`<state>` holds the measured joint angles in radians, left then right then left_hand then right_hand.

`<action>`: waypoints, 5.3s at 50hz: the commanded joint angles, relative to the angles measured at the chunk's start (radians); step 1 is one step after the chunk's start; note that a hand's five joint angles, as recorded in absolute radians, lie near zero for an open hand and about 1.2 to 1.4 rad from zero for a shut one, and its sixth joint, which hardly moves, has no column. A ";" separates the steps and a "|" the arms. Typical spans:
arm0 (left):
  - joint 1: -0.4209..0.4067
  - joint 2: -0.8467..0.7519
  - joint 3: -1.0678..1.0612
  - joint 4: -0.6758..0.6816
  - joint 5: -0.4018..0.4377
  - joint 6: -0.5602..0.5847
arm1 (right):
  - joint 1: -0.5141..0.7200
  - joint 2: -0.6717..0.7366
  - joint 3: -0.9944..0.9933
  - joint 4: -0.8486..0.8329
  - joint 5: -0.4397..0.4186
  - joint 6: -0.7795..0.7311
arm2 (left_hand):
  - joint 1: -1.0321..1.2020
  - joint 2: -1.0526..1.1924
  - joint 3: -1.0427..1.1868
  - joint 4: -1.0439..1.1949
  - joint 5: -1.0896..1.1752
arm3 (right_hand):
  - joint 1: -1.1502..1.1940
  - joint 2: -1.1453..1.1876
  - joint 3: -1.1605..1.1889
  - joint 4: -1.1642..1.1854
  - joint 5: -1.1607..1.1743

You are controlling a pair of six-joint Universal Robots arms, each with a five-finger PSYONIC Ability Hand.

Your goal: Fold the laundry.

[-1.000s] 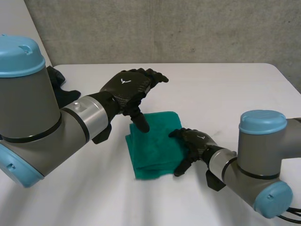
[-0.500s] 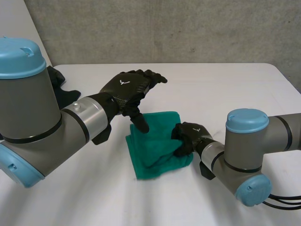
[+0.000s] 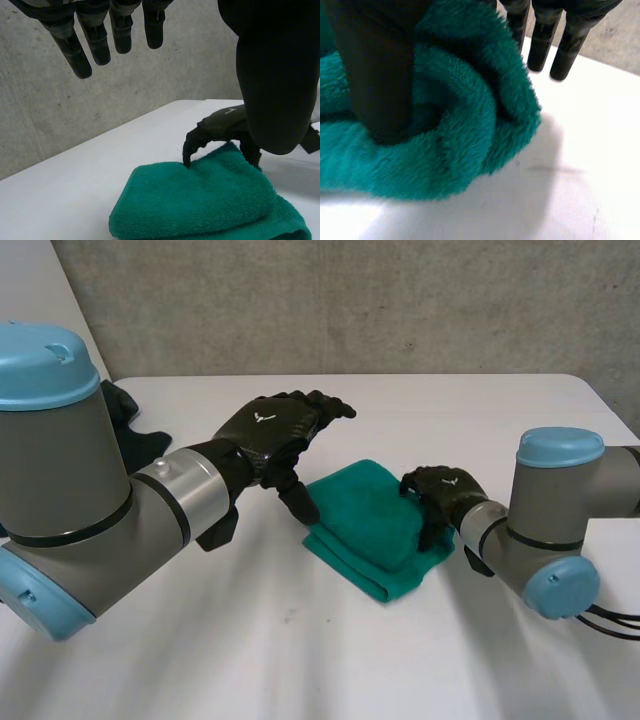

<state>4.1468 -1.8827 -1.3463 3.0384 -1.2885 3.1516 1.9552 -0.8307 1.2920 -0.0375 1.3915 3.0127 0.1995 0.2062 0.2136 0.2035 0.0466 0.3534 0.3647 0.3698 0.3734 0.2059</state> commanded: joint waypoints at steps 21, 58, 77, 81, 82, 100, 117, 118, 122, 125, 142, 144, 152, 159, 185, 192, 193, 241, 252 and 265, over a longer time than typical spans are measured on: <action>0.000 -0.010 -0.007 0.010 0.000 0.001 | -0.113 0.033 0.018 0.028 -0.149 0.118 | 0.014 0.007 0.000 0.010 -0.008 | 0.087 0.076 0.070 0.067 0.060; 0.001 -0.023 -0.008 0.011 0.000 0.001 | -0.417 0.624 -1.220 0.274 0.106 0.164 | 0.014 0.007 0.000 0.010 -0.008 | 1.043 1.032 1.026 1.023 1.016; -0.003 -0.059 -0.011 0.017 -0.002 -0.005 | -0.584 0.637 -1.203 0.179 0.193 -0.012 | 0.020 0.013 0.006 0.016 -0.002 | 1.043 1.032 1.026 1.023 1.016; -0.002 -0.059 -0.011 0.017 -0.002 -0.012 | -0.582 0.642 -1.192 0.185 0.164 -0.014 | 0.017 0.010 0.003 0.013 -0.005 | 1.043 1.032 1.026 1.023 1.016; -0.002 -0.059 -0.011 0.017 -0.002 -0.012 | -0.581 0.644 -1.191 0.188 0.158 -0.014 | 0.017 0.010 0.003 0.013 -0.005 | 1.043 1.032 1.026 1.023 1.016; -0.007 -0.021 -0.013 0.016 -0.003 -0.009 | -0.595 0.332 -0.988 0.495 0.150 -0.558 | 0.011 0.004 -0.003 0.007 -0.011 | -0.179 -0.190 -0.195 -0.199 -0.206; 0.120 0.079 -0.033 0.167 -0.058 0.010 | -0.259 -0.134 -0.447 -0.008 0.193 -0.692 | -0.012 -0.019 -0.027 -0.016 -0.034 | -0.179 -0.190 -0.195 -0.199 -0.206; 0.139 0.077 -0.033 0.175 -0.060 0.010 | -0.230 -0.154 -0.404 -0.033 0.175 -0.671 | -0.012 -0.019 -0.027 -0.016 -0.034 | -0.179 -0.190 -0.195 -0.199 -0.206; 0.229 0.059 -0.027 0.209 -0.060 0.037 | -0.060 -0.254 -0.145 -0.151 0.045 -0.562 | -0.012 -0.019 -0.027 -0.016 -0.034 | -0.179 -0.190 -0.195 -0.199 -0.206; 0.330 -0.008 -0.013 0.230 -0.060 0.112 | 0.011 -0.280 -0.038 -0.174 -0.032 -0.522 | -0.015 -0.022 -0.029 -0.019 -0.037 | -0.179 -0.190 -0.195 -0.199 -0.206; 0.670 -0.525 0.240 0.341 -0.195 0.902 | 0.130 -0.372 0.319 -0.159 -0.126 -0.500 | -0.025 -0.032 -0.039 -0.029 -0.047 | -0.179 -0.190 -0.195 -0.199 -0.206; 0.682 -0.579 0.266 0.359 -0.212 0.983 | 0.120 -0.380 0.331 -0.157 -0.127 -0.503 | -0.024 -0.031 -0.038 -0.028 -0.046 | -0.179 -0.190 -0.195 -0.199 -0.206; 0.595 -0.590 0.251 0.401 -0.218 1.015 | 0.021 -0.398 0.372 -0.157 -0.134 -0.500 | 1.193 1.186 1.179 1.189 1.171 | -0.179 -0.190 -0.195 -0.199 -0.206; 0.416 -0.373 0.103 0.582 -0.331 0.814 | -0.005 -0.401 0.375 -0.157 -0.121 -0.491 | 1.197 1.190 1.183 1.193 1.175 | -0.179 -0.190 -0.195 -0.199 -0.206; -0.137 -0.043 -0.148 0.235 -0.321 0.291 | -0.136 -0.436 0.313 -0.148 -0.058 -0.382 | -0.025 -0.032 -0.039 -0.029 -0.047 | -0.179 -0.190 -0.195 -0.199 -0.206; -0.042 0.059 -0.189 0.211 -0.387 0.188 | -0.121 -0.446 0.259 0.028 -0.095 -0.385 | 0.011 0.004 -0.003 0.007 -0.011 | -0.179 -0.190 -0.195 -0.199 -0.206; -0.037 0.065 -0.201 0.201 -0.396 0.183 | -0.118 -0.444 0.248 0.068 -0.107 -0.391 | 0.029 0.022 0.014 0.025 0.007 | -0.179 -0.190 -0.195 -0.199 -0.206; -0.074 0.019 -0.432 0.151 -0.440 0.096 | -0.088 -0.321 0.504 0.002 -0.264 -0.666 | 1.197 1.190 1.183 1.193 1.175 | 0.081 0.069 0.064 0.061 0.054; -0.073 0.141 -0.372 0.125 -0.437 0.090 | -0.088 -0.317 0.492 -0.108 -0.256 -0.661 | 1.197 1.190 1.183 1.193 1.175 | 1.043 1.032 1.026 1.023 1.016; -0.074 0.329 -0.111 -0.131 -0.295 -0.068 | -0.171 -0.657 0.239 0.212 -0.269 -0.528 | 1.197 1.190 1.183 1.193 1.175 | 1.043 1.032 1.026 1.023 1.016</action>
<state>4.0717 -1.6055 -1.5979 3.0621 -1.6769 3.1592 1.8268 -1.2895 1.6940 0.0114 1.1274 2.3932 1.1119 1.1948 1.1867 1.1965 0.9975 0.9532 1.1686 1.1653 1.1824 0.9675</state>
